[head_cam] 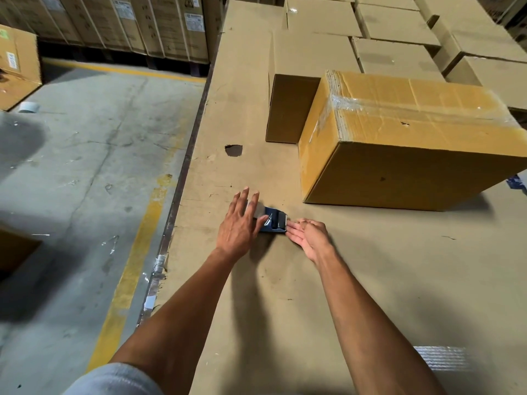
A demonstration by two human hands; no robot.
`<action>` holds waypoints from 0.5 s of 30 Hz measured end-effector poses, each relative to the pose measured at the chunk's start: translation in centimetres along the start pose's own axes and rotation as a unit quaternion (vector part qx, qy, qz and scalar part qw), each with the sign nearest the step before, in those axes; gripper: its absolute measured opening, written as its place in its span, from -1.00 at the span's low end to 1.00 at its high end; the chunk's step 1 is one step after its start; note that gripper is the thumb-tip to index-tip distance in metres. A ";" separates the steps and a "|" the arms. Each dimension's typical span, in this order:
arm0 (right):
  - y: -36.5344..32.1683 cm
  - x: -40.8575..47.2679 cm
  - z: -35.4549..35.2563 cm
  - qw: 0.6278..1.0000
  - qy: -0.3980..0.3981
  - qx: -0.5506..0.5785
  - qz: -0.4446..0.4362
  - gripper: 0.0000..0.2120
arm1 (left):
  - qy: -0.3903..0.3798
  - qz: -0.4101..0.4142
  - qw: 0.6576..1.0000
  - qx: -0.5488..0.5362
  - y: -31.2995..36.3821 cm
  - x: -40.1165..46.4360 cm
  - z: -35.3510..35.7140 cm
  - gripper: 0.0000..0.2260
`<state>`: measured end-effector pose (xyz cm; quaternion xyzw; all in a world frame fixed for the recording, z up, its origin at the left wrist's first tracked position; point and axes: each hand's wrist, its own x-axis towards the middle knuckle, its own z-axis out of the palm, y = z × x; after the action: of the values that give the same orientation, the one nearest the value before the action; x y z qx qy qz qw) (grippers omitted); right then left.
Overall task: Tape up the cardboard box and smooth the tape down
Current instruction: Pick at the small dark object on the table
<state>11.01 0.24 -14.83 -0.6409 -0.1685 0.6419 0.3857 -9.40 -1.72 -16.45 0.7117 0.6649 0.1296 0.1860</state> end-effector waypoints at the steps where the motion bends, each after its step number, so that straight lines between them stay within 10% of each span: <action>1: 0.0 -0.1 0.0 1.000 -0.002 -0.011 0.001 -0.84 | -0.005 0.008 1.000 0.007 0.1 0.1 0.0 -0.29; 8: 0.7 0.8 0.5 0.998 0.045 -0.032 -0.009 -0.69 | -0.009 0.058 0.995 0.085 -0.7 0.4 0.7 0.04; 15: -1.3 2.7 2.9 0.997 0.070 -0.030 -0.034 -0.73 | 0.009 0.052 0.993 0.109 -2.1 2.6 0.8 -0.04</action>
<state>8.94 3.79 -15.43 -0.6895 -0.1818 0.5769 0.3984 -10.72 0.85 -18.23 0.7600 0.6389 0.0720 0.0946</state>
